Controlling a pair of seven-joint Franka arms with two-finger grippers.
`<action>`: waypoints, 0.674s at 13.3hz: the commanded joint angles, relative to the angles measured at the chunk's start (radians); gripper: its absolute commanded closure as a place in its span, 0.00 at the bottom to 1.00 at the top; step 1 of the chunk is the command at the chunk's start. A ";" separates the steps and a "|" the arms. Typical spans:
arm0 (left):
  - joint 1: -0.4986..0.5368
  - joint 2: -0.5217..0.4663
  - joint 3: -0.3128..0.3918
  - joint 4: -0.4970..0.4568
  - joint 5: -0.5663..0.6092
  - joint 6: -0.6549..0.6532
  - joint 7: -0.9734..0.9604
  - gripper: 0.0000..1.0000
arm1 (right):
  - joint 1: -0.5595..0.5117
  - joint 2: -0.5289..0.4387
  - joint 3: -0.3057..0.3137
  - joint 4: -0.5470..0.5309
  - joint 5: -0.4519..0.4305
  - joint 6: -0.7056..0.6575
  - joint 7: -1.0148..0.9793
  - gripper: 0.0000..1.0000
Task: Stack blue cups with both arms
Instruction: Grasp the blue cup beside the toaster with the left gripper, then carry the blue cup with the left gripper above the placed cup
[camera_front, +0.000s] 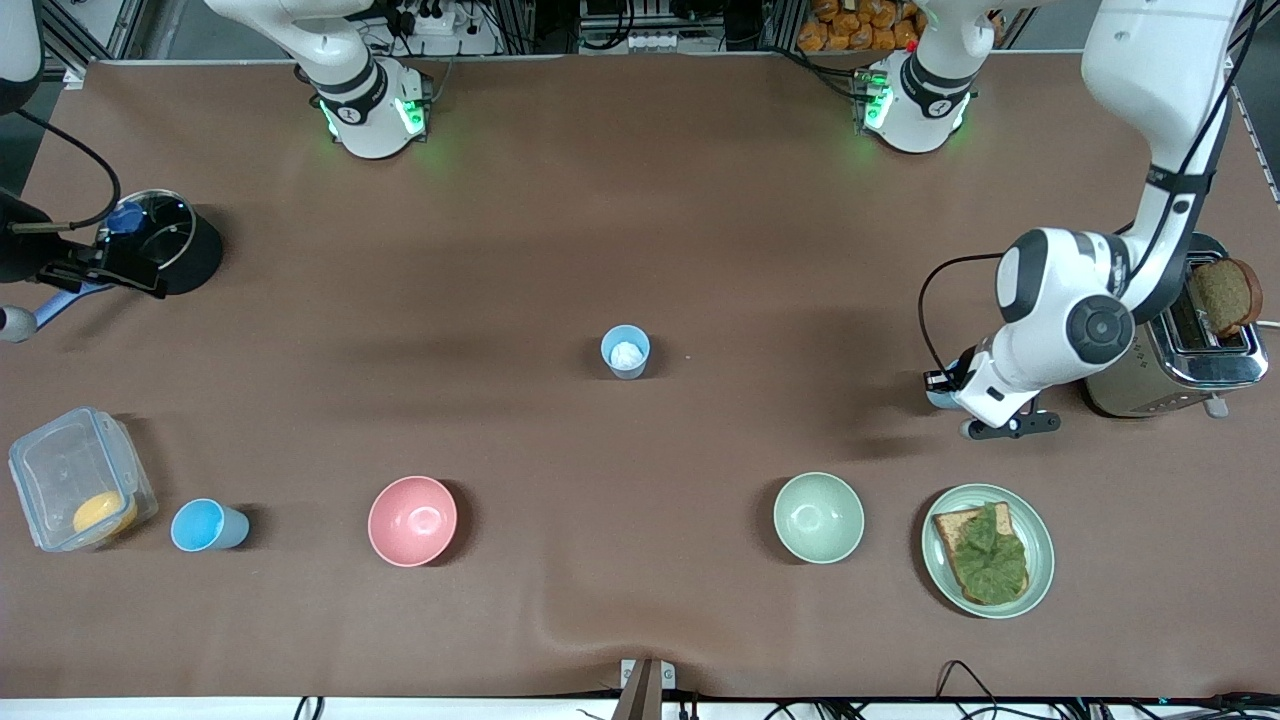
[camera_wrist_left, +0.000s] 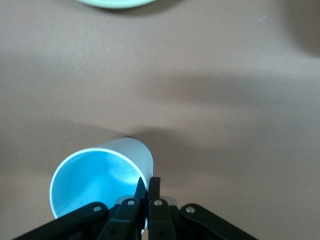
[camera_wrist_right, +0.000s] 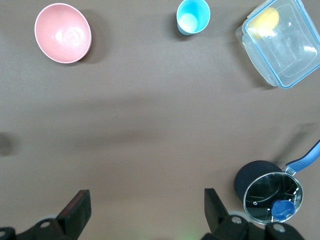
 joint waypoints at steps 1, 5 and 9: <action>-0.078 -0.077 -0.036 0.050 -0.049 -0.045 0.004 1.00 | -0.016 -0.027 0.009 -0.027 -0.015 0.001 -0.012 0.00; -0.265 -0.065 -0.062 0.213 -0.149 -0.072 -0.033 1.00 | -0.014 -0.027 0.010 -0.027 -0.015 0.001 -0.010 0.00; -0.475 0.038 -0.059 0.337 -0.172 -0.071 -0.220 1.00 | -0.011 -0.027 0.010 -0.025 -0.015 0.000 -0.005 0.00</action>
